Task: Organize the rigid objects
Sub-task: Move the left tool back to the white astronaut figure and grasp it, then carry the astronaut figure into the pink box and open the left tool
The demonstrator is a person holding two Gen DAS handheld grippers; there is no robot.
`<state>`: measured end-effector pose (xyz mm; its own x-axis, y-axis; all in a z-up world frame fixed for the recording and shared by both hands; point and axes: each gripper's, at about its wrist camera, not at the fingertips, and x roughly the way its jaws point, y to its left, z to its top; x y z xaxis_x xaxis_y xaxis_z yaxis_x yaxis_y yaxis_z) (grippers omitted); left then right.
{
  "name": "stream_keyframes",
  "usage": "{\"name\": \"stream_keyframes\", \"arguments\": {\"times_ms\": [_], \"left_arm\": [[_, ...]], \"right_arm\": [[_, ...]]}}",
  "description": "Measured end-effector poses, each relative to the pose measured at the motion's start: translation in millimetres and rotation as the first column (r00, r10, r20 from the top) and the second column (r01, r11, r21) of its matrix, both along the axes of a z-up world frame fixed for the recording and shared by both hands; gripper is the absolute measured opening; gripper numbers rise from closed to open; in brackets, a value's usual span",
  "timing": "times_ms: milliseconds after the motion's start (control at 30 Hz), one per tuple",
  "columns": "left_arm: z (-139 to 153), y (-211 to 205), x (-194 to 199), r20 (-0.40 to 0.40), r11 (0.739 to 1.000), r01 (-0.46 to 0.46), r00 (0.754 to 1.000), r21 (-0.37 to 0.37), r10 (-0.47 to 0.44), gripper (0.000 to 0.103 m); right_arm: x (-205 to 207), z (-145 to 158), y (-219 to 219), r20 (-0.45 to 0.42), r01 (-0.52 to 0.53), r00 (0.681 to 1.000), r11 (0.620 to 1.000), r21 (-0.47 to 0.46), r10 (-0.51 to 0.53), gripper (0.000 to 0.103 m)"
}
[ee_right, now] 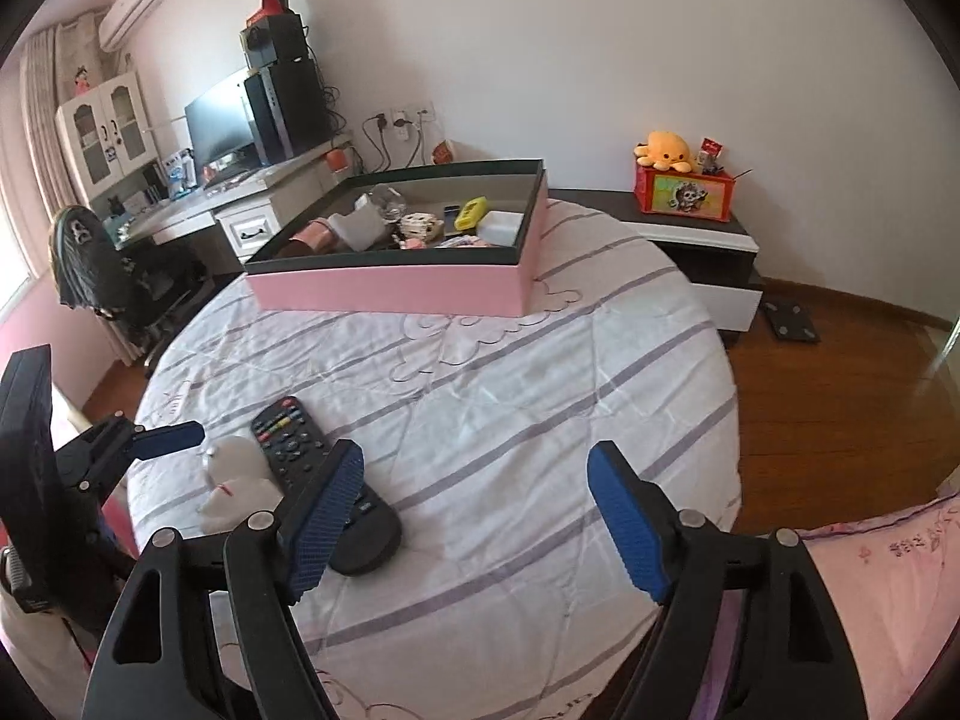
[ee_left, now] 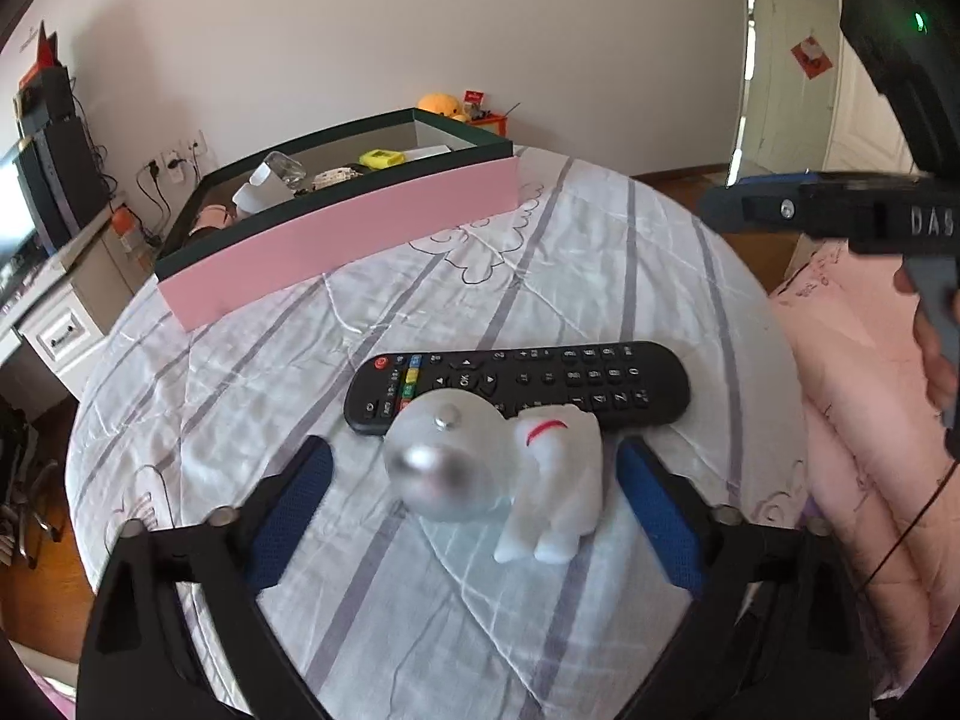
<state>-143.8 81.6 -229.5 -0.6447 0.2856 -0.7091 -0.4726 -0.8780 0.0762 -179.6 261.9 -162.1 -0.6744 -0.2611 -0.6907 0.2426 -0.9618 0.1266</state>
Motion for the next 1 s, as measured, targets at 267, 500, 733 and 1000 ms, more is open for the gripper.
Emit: {"name": "stream_keyframes", "arguments": {"times_ms": [267,500,733,1000], "left_arm": [[3,-42,-15,0.008,0.997,-0.077,0.997,-0.015,0.077,0.072],[8,-118,-54,0.004,0.967,-0.252,0.968,-0.034,0.252,0.072],[17,-158,-86,0.004,0.949,-0.315,0.949,-0.007,0.315,0.072],[33,-154,-105,-0.016,0.964,-0.266,0.964,0.024,0.266,0.072]], "right_arm": [[-36,-1,8,0.006,0.027,1.000,1.000,-0.014,-0.027,0.079],[-95,-4,-1,0.020,0.041,0.999,0.999,-0.013,-0.041,0.078],[-180,-10,-10,0.086,0.073,0.994,0.997,-0.012,-0.071,0.055],[-229,-35,-25,0.187,0.035,0.981,0.999,0.034,-0.041,0.016]]}}
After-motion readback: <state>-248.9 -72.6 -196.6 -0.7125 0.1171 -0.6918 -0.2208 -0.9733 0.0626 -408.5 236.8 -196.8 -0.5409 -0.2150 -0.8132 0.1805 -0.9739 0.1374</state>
